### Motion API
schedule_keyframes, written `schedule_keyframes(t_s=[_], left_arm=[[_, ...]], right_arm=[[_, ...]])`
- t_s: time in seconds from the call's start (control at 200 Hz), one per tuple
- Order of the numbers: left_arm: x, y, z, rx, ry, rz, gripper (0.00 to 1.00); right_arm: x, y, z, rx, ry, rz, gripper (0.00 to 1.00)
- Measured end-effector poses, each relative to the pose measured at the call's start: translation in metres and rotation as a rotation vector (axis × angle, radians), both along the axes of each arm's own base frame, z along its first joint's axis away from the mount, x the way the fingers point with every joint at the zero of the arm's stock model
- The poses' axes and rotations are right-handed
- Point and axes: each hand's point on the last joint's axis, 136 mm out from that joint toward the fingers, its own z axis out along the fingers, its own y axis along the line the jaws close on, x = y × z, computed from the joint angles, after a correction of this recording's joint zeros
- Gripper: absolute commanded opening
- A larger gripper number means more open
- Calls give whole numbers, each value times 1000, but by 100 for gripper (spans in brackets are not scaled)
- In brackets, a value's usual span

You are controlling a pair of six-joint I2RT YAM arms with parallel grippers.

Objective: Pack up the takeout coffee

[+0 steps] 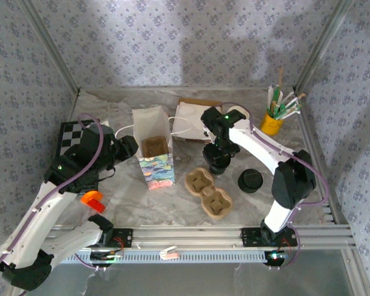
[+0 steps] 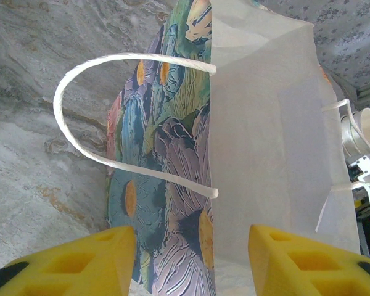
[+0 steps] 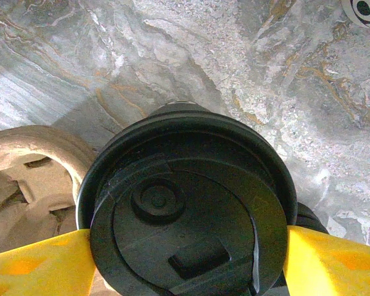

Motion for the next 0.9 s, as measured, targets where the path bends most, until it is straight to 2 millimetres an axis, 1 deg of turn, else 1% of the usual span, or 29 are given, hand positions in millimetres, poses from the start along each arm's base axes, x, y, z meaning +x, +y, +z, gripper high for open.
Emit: schedule_keyframes(t_s=[0.18, 0.35, 0.51, 0.755, 0.9], left_arm=[[0, 0, 0, 0, 0, 0, 52], [0, 0, 0, 0, -1, 0, 52], [0, 0, 0, 0, -1, 0, 52], [0, 0, 0, 0, -1, 0, 53], [0, 0, 0, 0, -1, 0, 53]], right_arm=[[1, -2, 1, -3, -5, -57, 76], [0, -7, 8, -27, -26, -226, 76], [0, -9, 7, -31, -34, -379, 76], [7, -6, 3, 5, -52, -517, 77], [11, -8, 0, 23, -54, -567, 83]])
